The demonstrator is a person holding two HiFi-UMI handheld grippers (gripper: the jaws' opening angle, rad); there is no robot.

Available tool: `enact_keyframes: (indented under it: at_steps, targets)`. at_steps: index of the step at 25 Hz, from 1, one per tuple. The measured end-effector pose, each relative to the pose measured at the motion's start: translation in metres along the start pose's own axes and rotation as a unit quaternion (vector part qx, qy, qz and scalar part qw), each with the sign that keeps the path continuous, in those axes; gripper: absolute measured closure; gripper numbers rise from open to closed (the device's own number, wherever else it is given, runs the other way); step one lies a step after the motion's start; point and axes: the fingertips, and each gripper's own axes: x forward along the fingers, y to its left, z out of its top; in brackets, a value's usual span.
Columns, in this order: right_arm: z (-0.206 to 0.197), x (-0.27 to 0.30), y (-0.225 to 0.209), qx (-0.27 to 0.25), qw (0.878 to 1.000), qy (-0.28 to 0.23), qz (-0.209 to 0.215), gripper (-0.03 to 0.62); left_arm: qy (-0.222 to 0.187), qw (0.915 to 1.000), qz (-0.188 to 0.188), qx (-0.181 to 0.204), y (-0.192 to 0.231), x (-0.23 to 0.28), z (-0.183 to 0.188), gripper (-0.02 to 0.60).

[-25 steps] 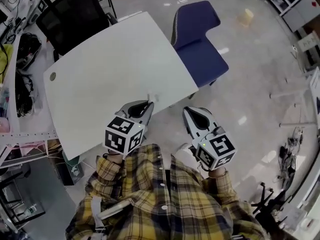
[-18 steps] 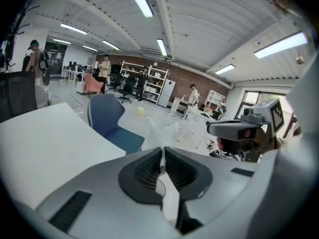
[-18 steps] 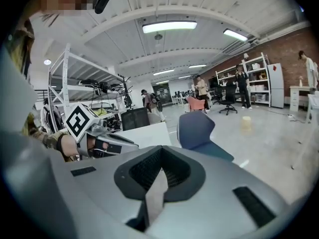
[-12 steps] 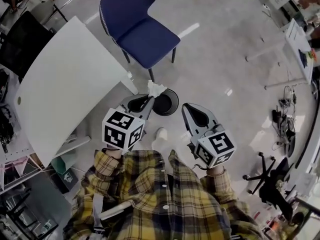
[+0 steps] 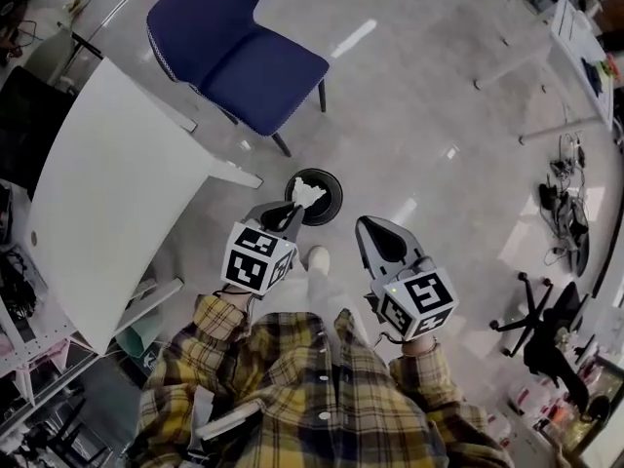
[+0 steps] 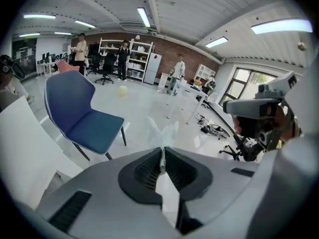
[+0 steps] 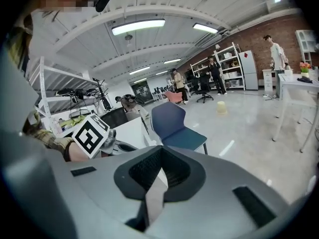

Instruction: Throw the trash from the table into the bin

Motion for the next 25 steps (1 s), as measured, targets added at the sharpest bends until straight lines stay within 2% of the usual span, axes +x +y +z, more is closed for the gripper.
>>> enact_keyframes:
  at_steps: [6,11,17,20,25]
  targets:
    - [-0.057,0.038,-0.023,0.037,0.999,0.013,-0.01,0.595,0.054,0.9982,-0.014,-0.021,0.03,0.08,-0.077,0.555]
    - [-0.136,0.081,-0.053,0.058,0.998,0.023,-0.013,0.595,0.088,0.9952,-0.016,-0.04,0.063,0.151,-0.161,0.555]
    - [-0.233,0.13,-0.089,0.087,0.995,0.033,-0.027,0.595,0.128,0.9906,-0.026,-0.04,0.092,0.239,-0.25,0.555]
    - [-0.273,0.153,-0.098,0.101,0.994,0.033,-0.031,0.595,0.142,0.9888,-0.029,-0.036,0.11,0.286,-0.281,0.555]
    - [-0.323,0.179,-0.119,0.126,0.991,0.025,-0.049,0.595,0.145,0.9878,-0.03,-0.047,0.137,0.35,-0.306,0.555]
